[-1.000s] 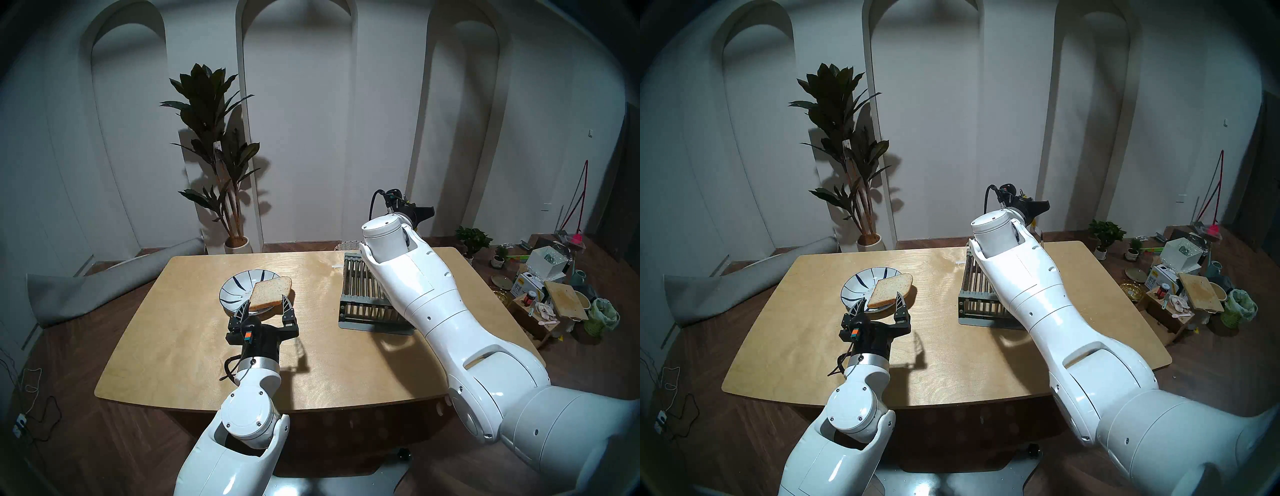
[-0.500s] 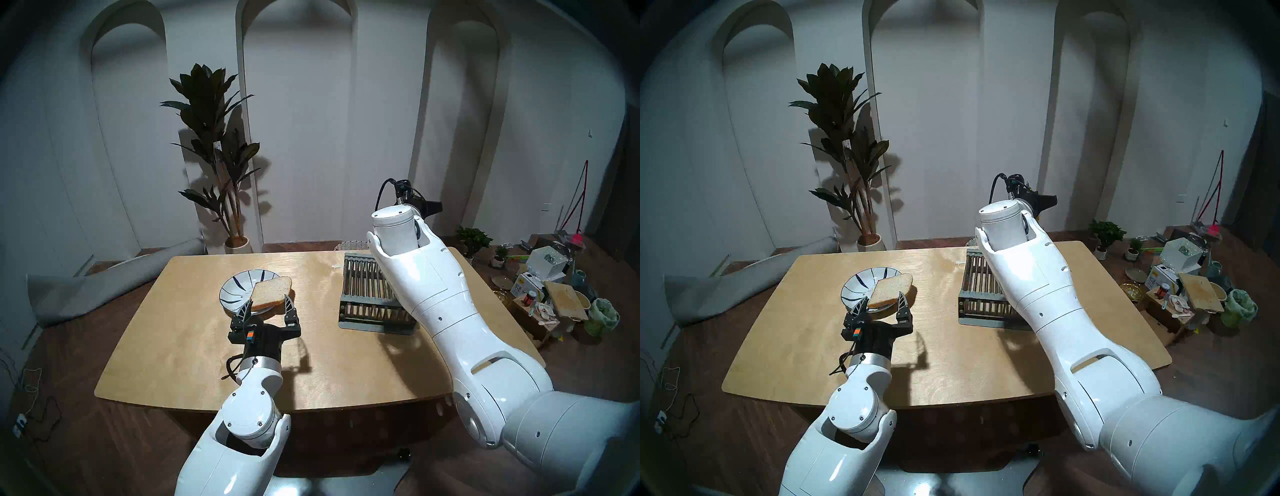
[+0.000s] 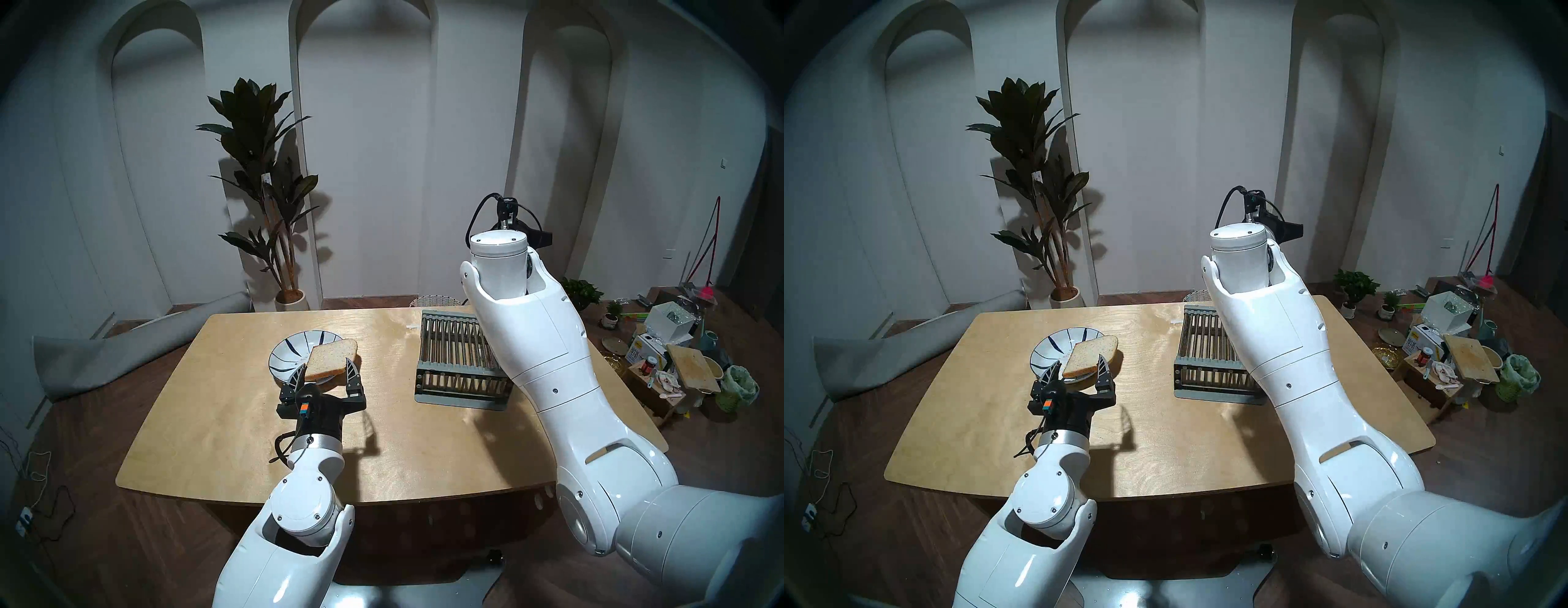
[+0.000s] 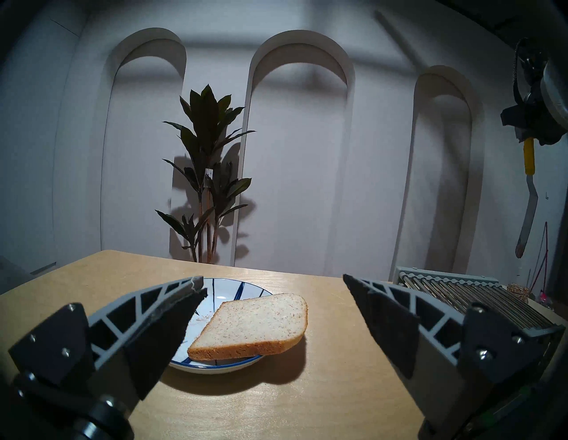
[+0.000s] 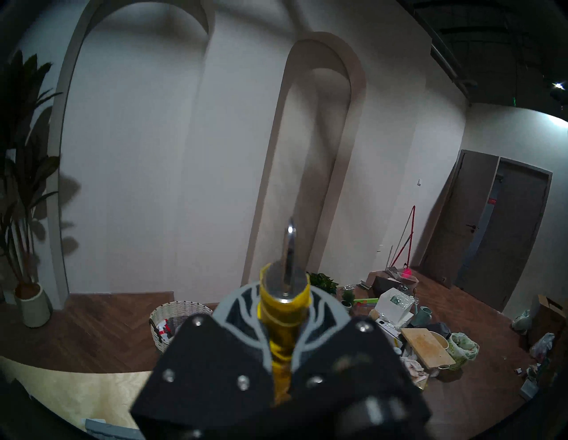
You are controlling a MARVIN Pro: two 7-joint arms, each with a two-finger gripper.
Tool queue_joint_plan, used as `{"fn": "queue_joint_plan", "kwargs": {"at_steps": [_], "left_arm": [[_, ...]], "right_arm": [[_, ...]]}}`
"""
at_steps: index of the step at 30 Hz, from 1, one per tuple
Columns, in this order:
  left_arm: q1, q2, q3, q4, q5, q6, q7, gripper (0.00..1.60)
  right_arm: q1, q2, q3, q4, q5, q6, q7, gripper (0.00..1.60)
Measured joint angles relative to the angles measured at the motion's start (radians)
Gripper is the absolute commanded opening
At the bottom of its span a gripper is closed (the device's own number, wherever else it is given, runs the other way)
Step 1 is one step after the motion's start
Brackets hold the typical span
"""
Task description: Spread jam over the slice of bread with the knife
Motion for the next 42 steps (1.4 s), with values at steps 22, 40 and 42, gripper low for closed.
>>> {"fn": "queue_joint_plan", "kwargs": {"at_steps": [22, 40, 42], "left_arm": [[-0.001, 0.073, -0.138, -0.047, -0.039, 0.174, -0.013, 1.6], [-0.044, 0.127, -0.246, -0.074, -0.158, 0.402, -0.09, 1.6], [-0.047, 0.131, -0.258, -0.073, -0.178, 0.41, -0.105, 1.6]], "right_arm": [[-0.159, -0.153, 0.082, -0.227, 0.305, -0.035, 0.087, 0.0], [-0.261, -0.26, 0.078, -0.163, 0.62, -0.173, 0.112, 0.0], [-0.268, -0.263, 0.074, -0.147, 0.647, -0.189, 0.118, 0.0]]}}
